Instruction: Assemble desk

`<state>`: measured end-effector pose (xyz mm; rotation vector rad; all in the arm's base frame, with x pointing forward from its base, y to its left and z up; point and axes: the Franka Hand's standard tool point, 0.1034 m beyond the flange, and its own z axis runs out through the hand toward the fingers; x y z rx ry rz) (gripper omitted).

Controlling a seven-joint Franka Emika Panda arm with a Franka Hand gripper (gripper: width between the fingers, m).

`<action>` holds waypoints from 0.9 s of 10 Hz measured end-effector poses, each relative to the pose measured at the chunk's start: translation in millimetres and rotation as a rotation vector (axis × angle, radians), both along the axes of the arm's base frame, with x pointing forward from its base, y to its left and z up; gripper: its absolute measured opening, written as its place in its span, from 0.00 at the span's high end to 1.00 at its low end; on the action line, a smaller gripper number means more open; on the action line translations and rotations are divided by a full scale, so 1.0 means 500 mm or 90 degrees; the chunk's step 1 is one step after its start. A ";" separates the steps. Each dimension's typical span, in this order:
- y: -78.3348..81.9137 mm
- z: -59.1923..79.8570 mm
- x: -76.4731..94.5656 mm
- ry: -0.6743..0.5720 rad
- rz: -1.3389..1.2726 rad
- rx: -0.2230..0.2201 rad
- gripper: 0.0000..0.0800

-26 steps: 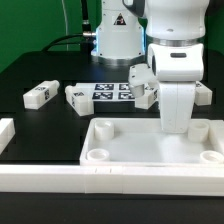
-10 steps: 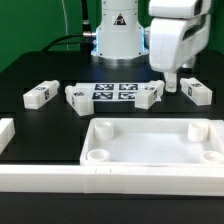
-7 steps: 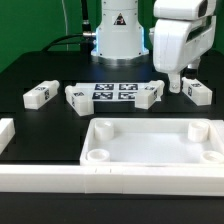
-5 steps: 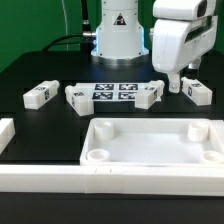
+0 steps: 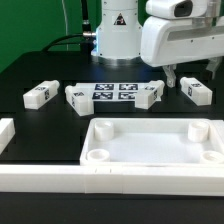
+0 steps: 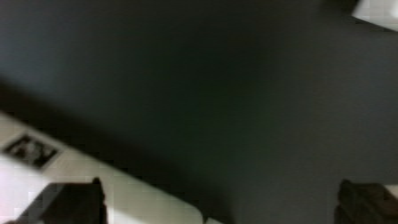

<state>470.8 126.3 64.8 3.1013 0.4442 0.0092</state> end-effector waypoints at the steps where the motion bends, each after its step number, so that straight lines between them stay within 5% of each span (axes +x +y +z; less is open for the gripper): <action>1: 0.008 -0.006 -0.006 0.003 -0.038 0.007 0.19; 5: 0.017 -0.007 -0.010 0.007 -0.095 0.015 0.19; 7: 0.072 -0.027 -0.064 0.021 -0.076 0.005 0.19; 9: 0.076 -0.042 -0.084 0.026 -0.069 0.005 0.19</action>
Offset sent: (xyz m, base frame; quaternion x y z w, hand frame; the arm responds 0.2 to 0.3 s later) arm 0.0000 0.0000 0.0000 0.0000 0.0000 0.0000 1.0000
